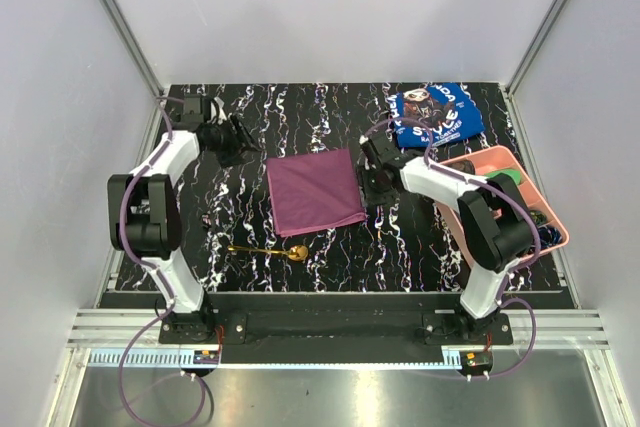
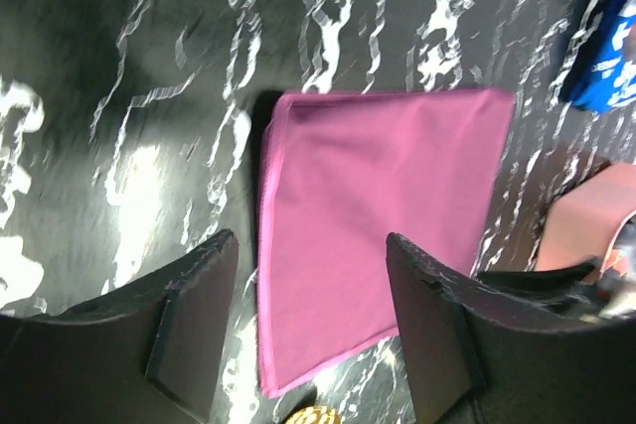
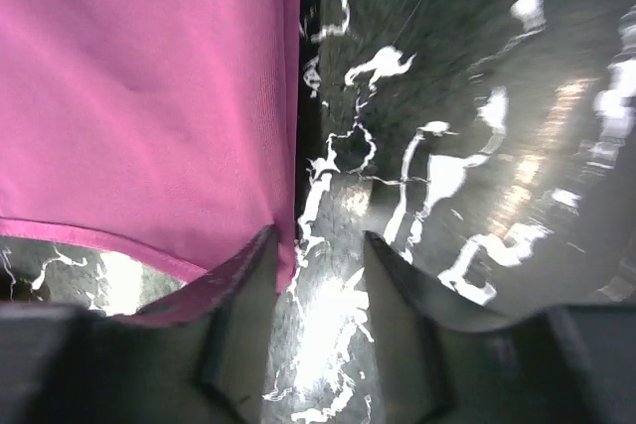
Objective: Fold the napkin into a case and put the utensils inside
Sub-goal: Pick up the upper triangle-folded napkin from the center of the board.
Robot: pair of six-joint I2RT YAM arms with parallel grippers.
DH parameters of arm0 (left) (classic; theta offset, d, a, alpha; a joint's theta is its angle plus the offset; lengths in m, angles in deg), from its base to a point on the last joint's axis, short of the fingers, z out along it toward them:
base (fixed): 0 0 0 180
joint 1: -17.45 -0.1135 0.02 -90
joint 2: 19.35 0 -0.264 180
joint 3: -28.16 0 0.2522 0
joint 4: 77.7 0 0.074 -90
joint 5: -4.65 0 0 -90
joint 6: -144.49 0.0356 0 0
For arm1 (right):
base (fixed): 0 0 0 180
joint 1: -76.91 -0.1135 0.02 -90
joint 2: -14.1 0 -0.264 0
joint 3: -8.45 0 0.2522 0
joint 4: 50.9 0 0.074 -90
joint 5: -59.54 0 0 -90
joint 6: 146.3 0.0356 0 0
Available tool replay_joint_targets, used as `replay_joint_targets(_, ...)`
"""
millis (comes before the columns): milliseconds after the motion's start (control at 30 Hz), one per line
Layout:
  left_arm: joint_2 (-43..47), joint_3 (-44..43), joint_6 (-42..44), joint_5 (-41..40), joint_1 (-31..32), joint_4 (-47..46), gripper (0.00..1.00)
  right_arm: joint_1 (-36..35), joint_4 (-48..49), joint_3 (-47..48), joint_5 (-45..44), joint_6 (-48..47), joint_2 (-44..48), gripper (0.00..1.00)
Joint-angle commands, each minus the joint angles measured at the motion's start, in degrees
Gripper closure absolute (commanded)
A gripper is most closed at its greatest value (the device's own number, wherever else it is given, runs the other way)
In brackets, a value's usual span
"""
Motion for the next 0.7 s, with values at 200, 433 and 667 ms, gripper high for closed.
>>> replay_joint_targets(200,15.4,9.1,-6.5,-6.8,-3.6,2.4,0.38,-15.4,-10.6,25.1,-18.2,6.0,-5.9,0.35)
replay_joint_targets(433,21.0,12.5,-8.3,-11.2,-4.9,4.3,0.36,-23.1,-14.3,46.3,-11.9,7.4,-22.8,0.28)
replay_joint_targets(667,20.9,12.3,-10.5,-10.4,-5.9,4.8,0.34,-27.2,-22.4,61.5,-12.5,7.8,-34.3,0.3)
